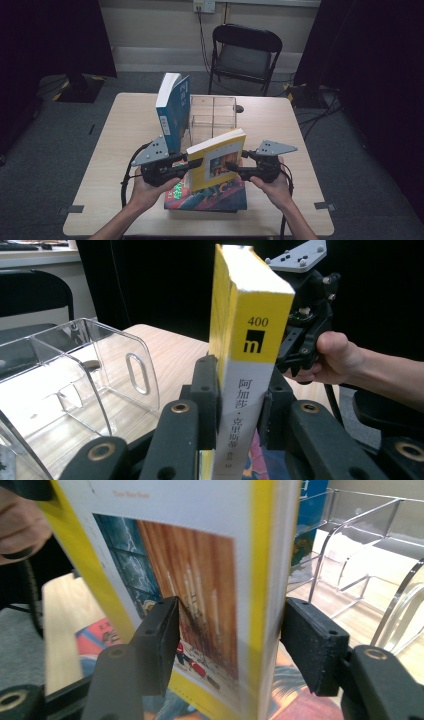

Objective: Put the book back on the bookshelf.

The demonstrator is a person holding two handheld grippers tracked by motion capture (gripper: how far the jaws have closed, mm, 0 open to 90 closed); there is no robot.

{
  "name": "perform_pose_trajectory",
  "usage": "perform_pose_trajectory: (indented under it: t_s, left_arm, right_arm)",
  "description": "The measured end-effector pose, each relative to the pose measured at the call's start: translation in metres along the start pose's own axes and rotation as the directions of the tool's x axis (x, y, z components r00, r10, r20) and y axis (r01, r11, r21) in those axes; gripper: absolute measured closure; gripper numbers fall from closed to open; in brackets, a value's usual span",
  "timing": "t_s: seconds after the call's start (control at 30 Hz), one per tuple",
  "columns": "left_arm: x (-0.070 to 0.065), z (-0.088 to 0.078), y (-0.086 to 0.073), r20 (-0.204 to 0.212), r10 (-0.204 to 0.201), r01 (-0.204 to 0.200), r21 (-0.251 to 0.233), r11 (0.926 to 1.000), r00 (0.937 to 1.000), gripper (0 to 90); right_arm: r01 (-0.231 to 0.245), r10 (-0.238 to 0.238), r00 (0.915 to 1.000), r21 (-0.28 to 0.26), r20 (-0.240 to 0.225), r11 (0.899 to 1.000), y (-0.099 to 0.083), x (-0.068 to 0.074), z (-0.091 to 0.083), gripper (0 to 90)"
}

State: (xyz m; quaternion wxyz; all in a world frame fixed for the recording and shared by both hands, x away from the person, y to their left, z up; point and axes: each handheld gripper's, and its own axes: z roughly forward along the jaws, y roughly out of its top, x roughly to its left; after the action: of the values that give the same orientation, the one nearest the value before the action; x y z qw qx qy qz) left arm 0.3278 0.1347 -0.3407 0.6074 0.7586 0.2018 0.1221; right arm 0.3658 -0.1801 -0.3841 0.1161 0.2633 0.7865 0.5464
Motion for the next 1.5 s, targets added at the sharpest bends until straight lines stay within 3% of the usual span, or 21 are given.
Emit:
perform_pose_trajectory:
  t_s: [0.17, 0.27, 0.43, 0.53, 0.67, 0.83, 1.0, 1.23, 1.5]
  left_arm:
    - [0.003, 0.010, 0.000, 0.000, -0.017, 0.017, 0.020, 0.9996, 0.9998, 70.4]
    - [0.002, 0.022, 0.001, -0.002, -0.009, 0.009, 0.040, 0.9992, 1.0000, 70.1]
    - [0.001, 0.034, 0.000, -0.002, -0.015, 0.015, 0.030, 0.9994, 0.9999, 69.0]
    - [-0.001, 0.038, -0.001, -0.025, 0.003, -0.002, 0.034, 0.9994, 0.9997, 68.5]
    - [-0.001, 0.040, -0.001, -0.048, 0.005, -0.004, 0.016, 0.9999, 0.9988, 63.9]
    - [0.000, 0.040, -0.001, -0.042, -0.006, 0.006, 0.013, 0.9999, 0.9991, 63.2]
    - [0.002, 0.041, 0.000, -0.037, -0.031, 0.032, 0.022, 0.9993, 0.9988, 72.5]
    - [0.008, 0.041, 0.003, -0.063, -0.061, 0.063, 0.034, 0.9974, 0.9961, 75.6]
    - [0.010, 0.030, 0.000, -0.074, -0.088, 0.091, 0.034, 0.9953, 0.9934, 75.6]
  right_arm:
    - [0.003, -0.003, 0.9997, 0.007, 0.025, 1.000, 0.002, 0.002, 0.003, 43.8]
    - [0.006, -0.006, 0.9999, 0.008, 0.013, 1.000, 0.002, 0.003, 0.002, 45.4]
    - [0.021, -0.021, 0.9998, 0.018, 0.001, 1.000, 0.002, 0.007, 0.002, 46.7]
    - [0.025, -0.025, 0.9997, 0.019, -0.005, 1.000, 0.002, 0.009, 0.002, 48.3]
    - [0.029, -0.029, 0.9996, 0.023, 0.002, 0.999, 0.003, 0.010, 0.003, 49.0]
    - [0.027, -0.027, 0.9996, 0.022, 0.005, 0.999, 0.003, 0.010, 0.004, 49.0]
    - [0.024, -0.024, 0.9997, 0.023, 0.008, 0.999, 0.003, 0.010, 0.006, 48.4]
    - [-0.003, 0.003, 1.0000, 0.036, 0.002, 0.999, -0.003, 0.005, 0.011, 40.8]
    - [-0.039, 0.037, 0.9984, 0.059, 0.042, 0.997, -0.022, -0.004, -0.006, 34.6]
